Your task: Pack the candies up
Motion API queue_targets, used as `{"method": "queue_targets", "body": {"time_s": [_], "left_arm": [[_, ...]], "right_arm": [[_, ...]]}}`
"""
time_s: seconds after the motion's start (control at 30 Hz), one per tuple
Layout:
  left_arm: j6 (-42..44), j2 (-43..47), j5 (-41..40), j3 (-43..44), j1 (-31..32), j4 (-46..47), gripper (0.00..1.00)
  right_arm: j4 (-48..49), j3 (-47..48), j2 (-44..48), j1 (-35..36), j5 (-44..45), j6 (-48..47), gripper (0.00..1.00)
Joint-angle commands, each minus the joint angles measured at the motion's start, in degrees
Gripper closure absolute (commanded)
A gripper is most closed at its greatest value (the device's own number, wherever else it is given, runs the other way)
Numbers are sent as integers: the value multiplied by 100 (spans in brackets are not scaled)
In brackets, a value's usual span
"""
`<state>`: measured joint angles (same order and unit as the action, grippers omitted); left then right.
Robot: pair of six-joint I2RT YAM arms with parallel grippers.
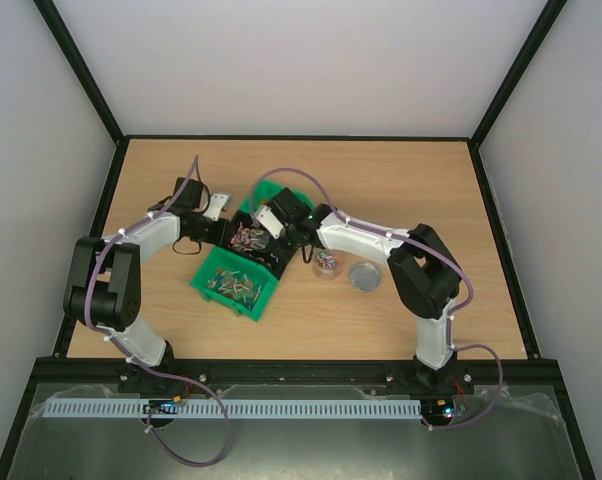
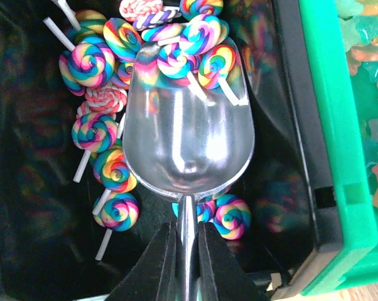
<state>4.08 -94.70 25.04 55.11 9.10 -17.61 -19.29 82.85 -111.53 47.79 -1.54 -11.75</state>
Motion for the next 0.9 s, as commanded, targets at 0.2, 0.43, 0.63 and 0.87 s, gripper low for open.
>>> {"method": "queue_targets", "body": {"time_s": [0.2, 0.43, 0.63, 0.87], "left_arm": [[120, -218, 489, 44, 211, -181, 90], [501, -208, 269, 182, 91, -398, 91], [464, -336, 295, 377, 89, -501, 90], [307, -384, 352, 392, -5, -495, 90]], "right_arm": [[2458, -1519, 462, 87, -919, 388, 99], [3246, -2230, 933, 42, -1449, 360, 99], [3081, -2251, 1000, -49, -1611, -34, 99], [2735, -2331, 1237, -193, -1433, -135, 99]]}}
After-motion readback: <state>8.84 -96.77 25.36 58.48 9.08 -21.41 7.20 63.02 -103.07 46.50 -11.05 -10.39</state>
